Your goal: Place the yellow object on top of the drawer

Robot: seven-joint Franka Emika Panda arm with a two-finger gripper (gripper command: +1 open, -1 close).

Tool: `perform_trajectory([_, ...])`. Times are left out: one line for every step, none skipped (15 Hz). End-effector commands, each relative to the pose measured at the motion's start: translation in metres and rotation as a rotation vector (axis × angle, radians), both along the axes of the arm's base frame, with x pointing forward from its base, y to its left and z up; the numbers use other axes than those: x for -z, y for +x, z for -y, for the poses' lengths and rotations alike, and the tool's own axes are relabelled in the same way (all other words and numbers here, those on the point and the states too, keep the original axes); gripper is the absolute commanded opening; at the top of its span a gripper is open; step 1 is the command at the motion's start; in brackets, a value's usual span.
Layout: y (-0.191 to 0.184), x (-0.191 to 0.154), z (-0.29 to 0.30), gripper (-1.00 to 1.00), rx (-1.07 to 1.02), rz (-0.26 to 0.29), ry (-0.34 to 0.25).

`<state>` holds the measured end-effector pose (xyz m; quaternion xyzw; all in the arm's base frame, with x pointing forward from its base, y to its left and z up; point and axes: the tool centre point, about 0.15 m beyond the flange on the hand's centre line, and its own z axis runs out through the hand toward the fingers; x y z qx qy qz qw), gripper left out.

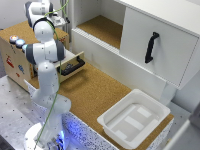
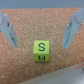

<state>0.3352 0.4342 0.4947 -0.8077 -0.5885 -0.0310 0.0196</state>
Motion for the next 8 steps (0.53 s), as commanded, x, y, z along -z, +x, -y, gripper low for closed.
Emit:
perform_trajectory([-0.029,0.009,0.046,1.00,0.169,0.033,0.008])
perform_trajectory([-0.034,0.015,0.055,1.00,0.228,0.018,0.022])
perform_trajectory([-0.037,0.019,0.061,1.00,0.279,0.010,0.030])
perform_trajectory([-0.043,0.025,0.070,1.00,0.359,0.012,0.043])
perform_trajectory([-0.048,0.031,0.078,1.00,0.441,0.008,0.060])
perform_trajectory([-0.050,0.037,0.086,1.00,0.533,0.034,0.050])
perform_trajectory([-0.048,0.044,0.100,1.00,0.677,-0.011,0.106])
perform_trajectory([-0.049,0.052,0.106,1.00,0.747,0.023,0.082])
